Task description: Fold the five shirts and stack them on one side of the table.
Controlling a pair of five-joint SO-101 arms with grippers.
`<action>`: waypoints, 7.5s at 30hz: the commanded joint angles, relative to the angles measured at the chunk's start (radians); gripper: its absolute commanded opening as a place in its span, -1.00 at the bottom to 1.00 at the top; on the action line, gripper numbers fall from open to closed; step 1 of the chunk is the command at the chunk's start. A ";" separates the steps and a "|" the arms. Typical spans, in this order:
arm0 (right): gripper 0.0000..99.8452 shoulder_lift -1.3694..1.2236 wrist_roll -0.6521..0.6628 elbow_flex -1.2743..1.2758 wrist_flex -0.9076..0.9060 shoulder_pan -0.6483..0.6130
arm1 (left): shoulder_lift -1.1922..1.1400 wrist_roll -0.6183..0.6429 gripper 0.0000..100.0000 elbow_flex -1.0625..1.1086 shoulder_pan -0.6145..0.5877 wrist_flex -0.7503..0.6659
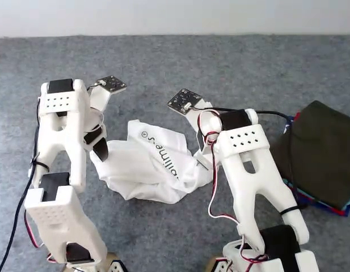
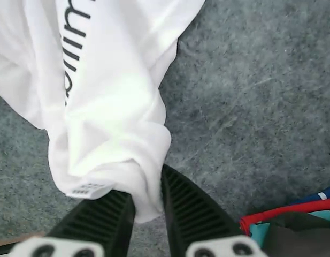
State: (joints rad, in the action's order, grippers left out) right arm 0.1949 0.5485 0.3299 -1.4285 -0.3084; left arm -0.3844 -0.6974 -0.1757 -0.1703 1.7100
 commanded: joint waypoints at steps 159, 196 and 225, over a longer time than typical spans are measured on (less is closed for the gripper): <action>-0.98 0.002 -0.005 -0.005 0.002 0.012 | 0.207 0.173 -0.92 0.392 0.064 -0.198; -0.98 0.209 0.015 -0.941 -0.214 0.193 | 1.172 0.328 -0.97 0.125 -0.222 -0.565; -0.98 0.512 0.307 -1.221 -0.366 0.357 | 1.577 0.068 -0.97 0.137 -0.224 -1.172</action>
State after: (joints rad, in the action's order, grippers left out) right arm 0.6720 0.8447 -1.0633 -1.7538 0.0322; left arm 1.2022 -0.6176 -0.0391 -0.3851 0.5455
